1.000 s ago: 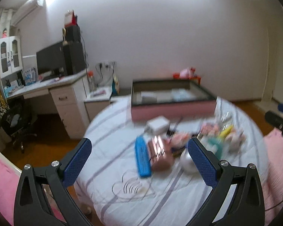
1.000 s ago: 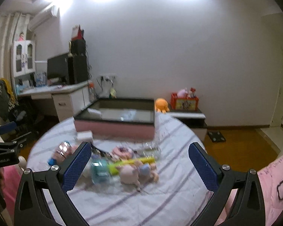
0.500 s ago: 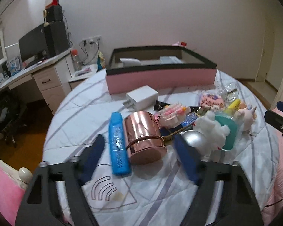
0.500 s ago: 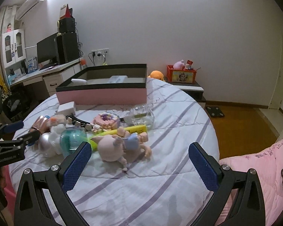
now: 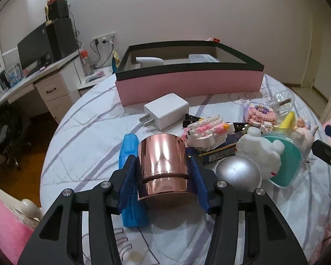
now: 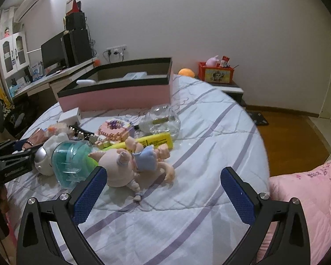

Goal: Organize rigid objects
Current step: 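Grasp the rose-gold cup with the left gripper while the right gripper grasps the pig figurine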

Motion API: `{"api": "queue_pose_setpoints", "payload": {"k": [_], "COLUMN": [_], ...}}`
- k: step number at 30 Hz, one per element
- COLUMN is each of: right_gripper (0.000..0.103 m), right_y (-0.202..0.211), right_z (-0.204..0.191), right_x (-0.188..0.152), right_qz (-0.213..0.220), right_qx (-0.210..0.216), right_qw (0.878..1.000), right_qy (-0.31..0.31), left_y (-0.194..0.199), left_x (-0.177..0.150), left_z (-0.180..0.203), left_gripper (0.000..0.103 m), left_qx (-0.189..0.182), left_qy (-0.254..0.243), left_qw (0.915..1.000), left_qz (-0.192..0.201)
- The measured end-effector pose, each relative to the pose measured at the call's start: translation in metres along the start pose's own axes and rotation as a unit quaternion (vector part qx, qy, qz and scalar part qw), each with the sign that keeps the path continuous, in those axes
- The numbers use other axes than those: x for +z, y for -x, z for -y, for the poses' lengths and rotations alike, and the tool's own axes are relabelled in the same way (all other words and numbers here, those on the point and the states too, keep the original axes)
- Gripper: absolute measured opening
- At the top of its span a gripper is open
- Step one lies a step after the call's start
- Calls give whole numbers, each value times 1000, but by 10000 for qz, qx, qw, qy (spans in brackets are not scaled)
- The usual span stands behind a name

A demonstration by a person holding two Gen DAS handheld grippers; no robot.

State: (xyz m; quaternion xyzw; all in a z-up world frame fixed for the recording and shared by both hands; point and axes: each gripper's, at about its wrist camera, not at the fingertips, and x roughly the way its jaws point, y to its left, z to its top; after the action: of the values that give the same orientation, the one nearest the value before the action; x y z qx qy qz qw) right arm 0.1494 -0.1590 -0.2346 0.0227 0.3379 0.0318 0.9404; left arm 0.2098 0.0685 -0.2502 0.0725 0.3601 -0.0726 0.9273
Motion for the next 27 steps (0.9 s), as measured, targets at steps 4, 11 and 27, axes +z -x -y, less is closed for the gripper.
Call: {"api": "queue_pose_setpoints", "payload": {"k": [4, 11, 27], "right_gripper": [103, 103, 81], "right_y": [-7, -32, -18], "right_z": [-7, -15, -10], "right_x": [4, 16, 19], "right_qz": [-129, -417, -253], "right_qx": [123, 337, 593], "right_qw": [9997, 9981, 9977], "right_qy": [152, 312, 190], "left_y": [2, 13, 35], "left_x": [1, -3, 5], "left_z": [-2, -10, -12], "left_gripper": [49, 49, 49], "left_qx": [-112, -465, -869], "left_qy": [12, 161, 380], "left_qw": [9999, 9988, 9950], "left_qz": [36, 47, 310]}}
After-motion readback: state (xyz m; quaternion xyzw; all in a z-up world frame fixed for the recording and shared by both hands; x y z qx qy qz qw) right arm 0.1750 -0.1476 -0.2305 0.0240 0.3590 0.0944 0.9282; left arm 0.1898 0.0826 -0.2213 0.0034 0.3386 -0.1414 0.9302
